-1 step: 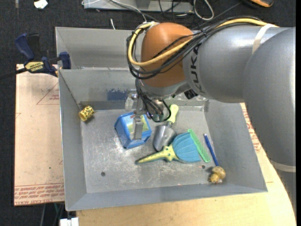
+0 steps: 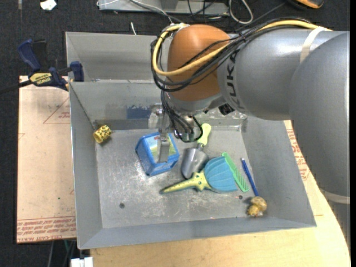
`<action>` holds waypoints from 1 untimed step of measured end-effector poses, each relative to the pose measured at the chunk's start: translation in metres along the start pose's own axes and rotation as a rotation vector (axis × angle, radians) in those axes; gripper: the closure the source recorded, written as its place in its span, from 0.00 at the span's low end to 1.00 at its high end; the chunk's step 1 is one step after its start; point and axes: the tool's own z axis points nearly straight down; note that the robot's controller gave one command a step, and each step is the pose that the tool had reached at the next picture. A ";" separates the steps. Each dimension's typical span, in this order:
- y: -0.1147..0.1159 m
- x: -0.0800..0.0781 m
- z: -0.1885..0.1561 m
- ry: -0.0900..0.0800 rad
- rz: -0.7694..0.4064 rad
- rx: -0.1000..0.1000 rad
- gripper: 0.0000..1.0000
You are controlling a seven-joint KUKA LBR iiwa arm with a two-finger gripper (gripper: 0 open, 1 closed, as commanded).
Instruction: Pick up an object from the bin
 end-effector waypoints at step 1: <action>-0.017 -0.013 0.025 -0.010 -0.029 -0.004 0.00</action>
Offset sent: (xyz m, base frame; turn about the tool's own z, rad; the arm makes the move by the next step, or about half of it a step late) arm -0.0194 -0.0767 -0.0395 -0.2589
